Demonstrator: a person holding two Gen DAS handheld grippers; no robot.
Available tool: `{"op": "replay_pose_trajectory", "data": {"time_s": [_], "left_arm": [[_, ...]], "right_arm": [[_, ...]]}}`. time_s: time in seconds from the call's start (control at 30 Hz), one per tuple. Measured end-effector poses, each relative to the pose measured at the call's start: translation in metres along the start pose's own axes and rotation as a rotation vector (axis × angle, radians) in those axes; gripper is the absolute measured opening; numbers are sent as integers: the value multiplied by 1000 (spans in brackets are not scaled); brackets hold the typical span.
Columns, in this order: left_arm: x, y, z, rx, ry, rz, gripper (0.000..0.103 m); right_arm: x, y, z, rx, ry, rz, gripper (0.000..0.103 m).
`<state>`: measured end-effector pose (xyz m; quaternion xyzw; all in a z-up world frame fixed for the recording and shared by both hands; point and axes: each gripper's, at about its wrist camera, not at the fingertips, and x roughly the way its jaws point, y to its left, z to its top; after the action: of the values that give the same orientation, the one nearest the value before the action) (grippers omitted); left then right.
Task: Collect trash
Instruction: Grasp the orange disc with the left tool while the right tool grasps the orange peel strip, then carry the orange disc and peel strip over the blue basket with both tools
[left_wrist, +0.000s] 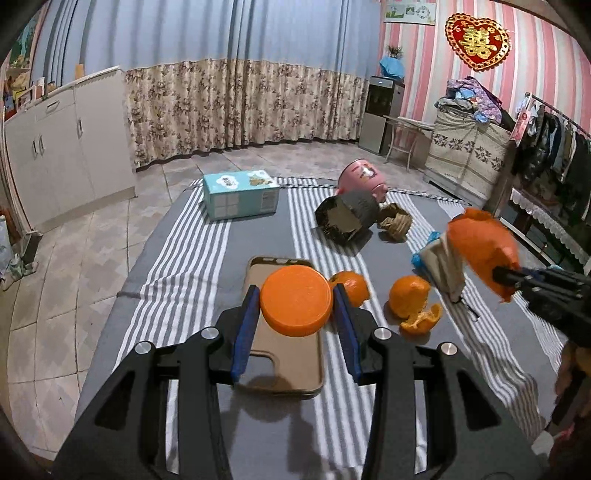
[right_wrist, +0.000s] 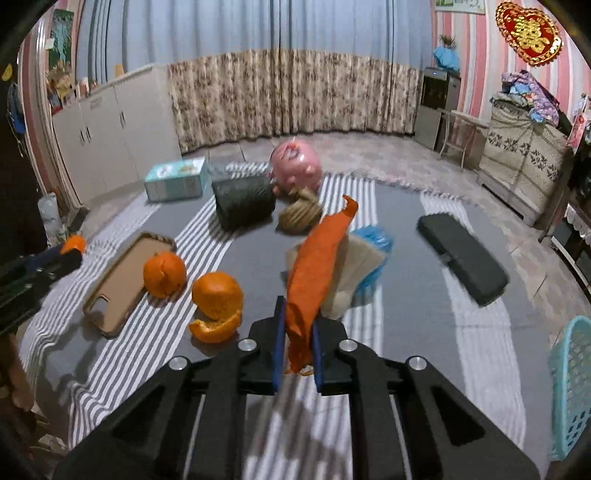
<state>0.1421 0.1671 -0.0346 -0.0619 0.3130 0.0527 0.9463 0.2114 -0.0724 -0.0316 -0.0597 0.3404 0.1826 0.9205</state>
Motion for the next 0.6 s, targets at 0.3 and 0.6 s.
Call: {"op": "replay_pose_trajectory", "data": {"time_s": [0.3, 0.6], "left_arm": [[1, -47, 7, 53, -8, -47, 39], [12, -119, 19, 131, -28, -112, 39]], "right_arm": [[-47, -82, -16, 59, -45, -105, 12], [-88, -187, -43, 184, -88, -235, 12]]}}
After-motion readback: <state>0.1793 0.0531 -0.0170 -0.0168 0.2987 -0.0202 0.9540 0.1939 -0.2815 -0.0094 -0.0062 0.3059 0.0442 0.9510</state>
